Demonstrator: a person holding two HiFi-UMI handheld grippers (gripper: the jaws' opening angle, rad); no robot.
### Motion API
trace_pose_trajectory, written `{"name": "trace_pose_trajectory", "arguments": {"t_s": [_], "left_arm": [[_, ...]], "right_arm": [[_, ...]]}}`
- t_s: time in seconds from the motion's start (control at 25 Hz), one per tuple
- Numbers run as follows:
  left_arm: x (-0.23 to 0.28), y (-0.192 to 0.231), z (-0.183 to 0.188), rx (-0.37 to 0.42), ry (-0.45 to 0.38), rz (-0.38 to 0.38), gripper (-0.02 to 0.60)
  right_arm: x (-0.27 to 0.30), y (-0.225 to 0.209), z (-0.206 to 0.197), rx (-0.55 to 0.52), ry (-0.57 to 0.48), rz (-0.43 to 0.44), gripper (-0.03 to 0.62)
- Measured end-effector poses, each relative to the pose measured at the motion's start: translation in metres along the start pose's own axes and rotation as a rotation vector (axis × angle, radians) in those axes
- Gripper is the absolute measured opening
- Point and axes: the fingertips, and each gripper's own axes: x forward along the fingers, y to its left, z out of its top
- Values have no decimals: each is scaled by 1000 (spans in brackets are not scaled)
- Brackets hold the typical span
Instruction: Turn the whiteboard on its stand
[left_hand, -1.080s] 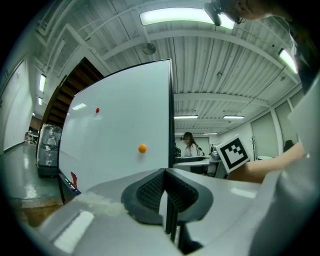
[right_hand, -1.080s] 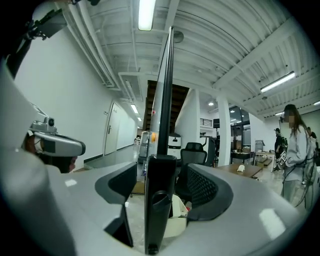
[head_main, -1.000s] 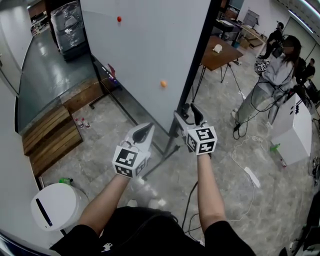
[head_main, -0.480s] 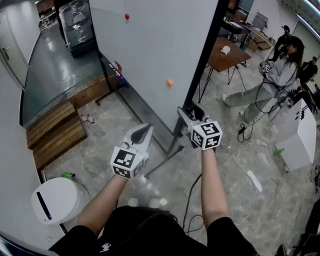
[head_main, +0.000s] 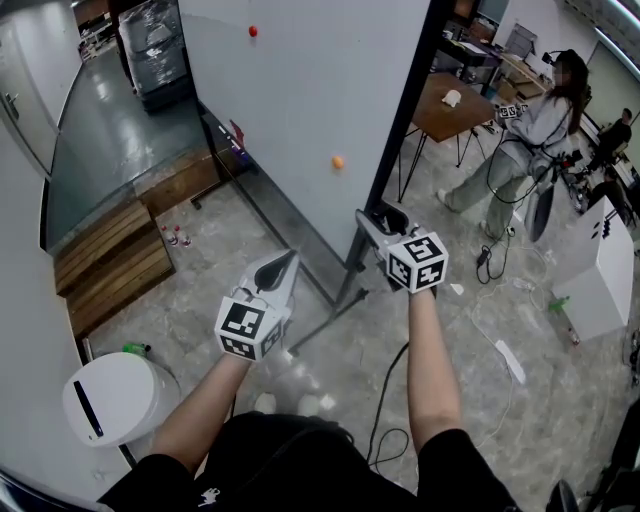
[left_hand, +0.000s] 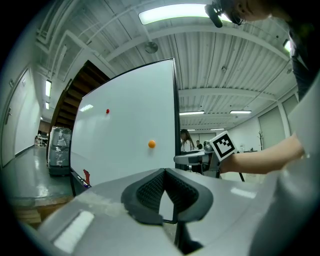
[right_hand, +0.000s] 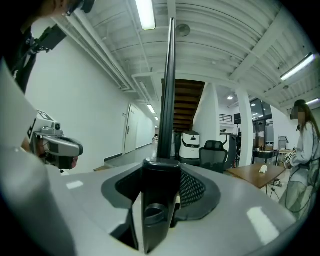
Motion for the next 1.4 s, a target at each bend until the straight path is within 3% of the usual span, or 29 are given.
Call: {"name": "trace_pose_trajectory", "arguments": {"t_s": [1.4], "left_arm": [[-31, 9, 12, 8, -16, 54, 3]], "right_arm": [[-31, 12, 1, 41, 39, 19, 192]]}}
